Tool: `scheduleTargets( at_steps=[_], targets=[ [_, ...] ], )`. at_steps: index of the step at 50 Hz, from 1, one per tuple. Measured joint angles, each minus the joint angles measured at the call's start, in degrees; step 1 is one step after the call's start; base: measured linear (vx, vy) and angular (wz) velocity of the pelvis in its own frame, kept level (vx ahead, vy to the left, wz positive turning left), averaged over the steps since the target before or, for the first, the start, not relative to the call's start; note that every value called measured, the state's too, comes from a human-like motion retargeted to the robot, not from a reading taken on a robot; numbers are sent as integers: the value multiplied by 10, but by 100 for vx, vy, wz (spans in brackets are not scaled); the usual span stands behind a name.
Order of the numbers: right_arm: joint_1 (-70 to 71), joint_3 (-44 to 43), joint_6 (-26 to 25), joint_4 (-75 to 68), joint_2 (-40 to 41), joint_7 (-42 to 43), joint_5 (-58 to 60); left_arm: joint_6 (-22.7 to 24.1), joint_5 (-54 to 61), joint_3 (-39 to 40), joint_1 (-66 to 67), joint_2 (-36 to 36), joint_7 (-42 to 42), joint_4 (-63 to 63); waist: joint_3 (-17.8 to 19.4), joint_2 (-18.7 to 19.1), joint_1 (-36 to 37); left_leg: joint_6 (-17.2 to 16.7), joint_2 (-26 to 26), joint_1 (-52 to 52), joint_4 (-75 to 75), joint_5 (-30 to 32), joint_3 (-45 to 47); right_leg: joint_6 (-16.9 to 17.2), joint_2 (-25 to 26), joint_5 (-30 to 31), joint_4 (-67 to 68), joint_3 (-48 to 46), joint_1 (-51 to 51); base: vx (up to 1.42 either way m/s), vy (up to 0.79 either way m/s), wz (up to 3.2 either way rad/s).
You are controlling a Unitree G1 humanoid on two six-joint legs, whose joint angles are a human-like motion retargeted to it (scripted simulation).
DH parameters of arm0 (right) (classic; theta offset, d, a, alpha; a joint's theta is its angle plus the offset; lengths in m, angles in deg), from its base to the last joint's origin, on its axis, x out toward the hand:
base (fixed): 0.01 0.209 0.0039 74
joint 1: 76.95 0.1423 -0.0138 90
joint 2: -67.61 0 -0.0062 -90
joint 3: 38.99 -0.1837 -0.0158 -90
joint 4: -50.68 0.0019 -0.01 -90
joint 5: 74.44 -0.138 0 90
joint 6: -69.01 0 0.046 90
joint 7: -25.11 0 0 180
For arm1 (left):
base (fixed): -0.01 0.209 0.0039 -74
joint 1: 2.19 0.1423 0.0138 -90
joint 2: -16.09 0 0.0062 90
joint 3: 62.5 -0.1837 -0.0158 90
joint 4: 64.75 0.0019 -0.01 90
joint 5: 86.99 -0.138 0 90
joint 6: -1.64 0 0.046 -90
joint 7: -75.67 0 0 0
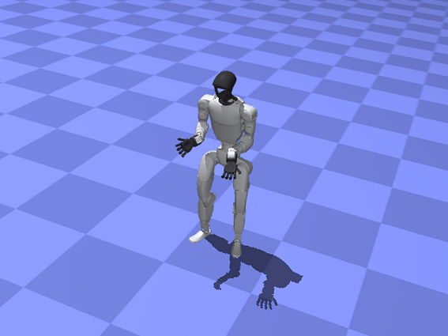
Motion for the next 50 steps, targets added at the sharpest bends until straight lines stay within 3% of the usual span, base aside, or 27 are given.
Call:
scheduleTargets(
  at_steps=[2,4,7,10,13,16,20,22,24,25,27,28,30,32,34,35,37,40,46,50],
  targets=[
    [58,2,-13,45,-12,19,75,53,46,4,-44,1,9,-95,-29,3,2,2,-2,7,2,-3,2,1,-2,8,0,5,5,21,0,-11],
    [127,-5,-45,77,-29,16,156,30,36,18,-110,-14,-2,-148,-62,9,8,7,-5,15,-4,-1,7,2,-5,15,1,10,9,22,0,-31],
    [242,-18,-84,105,-60,10,292,38,18,38,-228,-46,3,-205,-105,20,18,18,-9,32,-9,2,20,9,-8,22,3,18,17,26,0,-39],
    [354,-27,-129,117,-106,-6,457,44,-71,51,-338,-106,32,-235,-140,35,21,31,-3,45,10,-1,34,14,-7,32,3,27,32,28,1,-39],
    [468,-25,-177,116,-173,-25,643,16,-256,59,-442,-198,130,-236,-163,53,20,46,4,55,26,7,54,16,-5,51,2,40,41,27,2,-47],
    [565,-5,-196,112,-244,-26,764,-59,-482,55,-528,-318,241,-215,-188,68,18,59,7,64,30,30,75,15,-3,81,0,56,42,23,3,-55],
    [733,95,-211,48,-327,51,833,-229,-858,-17,-662,-537,379,-117,-227,84,6,56,9,63,21,77,91,15,1,133,-12,73,31,16,3,-49],
    [915,228,-234,-97,-346,134,855,-331,-1041,-167,-844,-634,447,19,-233,95,1,44,10,54,19,97,94,23,2,158,-22,76,23,8,4,-29],
    [1103,399,-272,-333,-306,170,832,-410,-1117,-418,-1091,-639,457,240,-241,101,0,31,11,43,19,114,96,35,2,179,-32,75,14,3,2,-10],
    [1186,483,-296,-473,-271,158,801,-456,-1114,-567,-1224,-600,441,381,-241,97,-1,27,11,38,19,121,96,41,1,189,-36,75,10,0,0,0],
    [1271,593,-242,-730,-194,17,673,-362,-1080,-709,-1344,-471,224,687,-240,88,8,11,11,30,20,135,96,56,-1,204,-43,70,6,0,0,0],
    [1281,607,-217,-816,-170,-75,601,-337,-1073,-709,-1348,-424,74,801,-247,89,17,7,12,28,22,141,95,60,-2,209,-44,67,6,0,0,0],
    [1330,594,-223,-933,-143,-161,505,-330,-1005,-709,-1409,-353,-139,942,-235,82,23,-2,11,25,21,155,93,70,-4,222,-45,62,5,0,0,0],
    [1353,598,-230,-913,-178,-83,496,-338,-983,-709,-1424,-341,-110,914,-232,72,34,-5,9,28,23,161,89,73,-6,226,-44,56,10,3,2,7],
    [1335,612,-221,-844,-220,-4,576,-330,-1060,-709,-1380,-364,-1,837,-248,74,52,-6,8,31,26,162,85,74,-9,227,-43,51,16,6,5,17],
    [1317,612,-217,-812,-237,15,627,-329,-1120,-709,-1349,-377,44,805,-261,76,58,-5,8,31,28,160,83,72,-10,225,-43,49,18,6,5,20],
    [1296,612,-211,-787,-246,-5,648,-335,-1158,-709,-1312,-390,49,784,-273,81,55,-2,8,32,37,149,79,65,-12,211,-38,44,23,6,4,22],
    [1297,612,-214,-803,-237,-45,577,-337,-1048,-709,-1304,-392,-1,789,-260,84,44,3,11,34,52,125,75,52,-13,184,-31,37,32,4,4,21],
    [1276,605,-206,-787,-252,-52,478,-332,-888,-709,-1266,-411,-11,772,-221,89,29,18,8,49,60,93,71,40,-16,154,-31,25,57,0,0,0],
    [1203,520,-190,-712,-282,-87,442,-316,-788,-709,-1212,-438,-48,729,-197,73,-5,24,5,56,65,85,65,33,-20,145,-29,22,67,0,0,0]
  ],
)
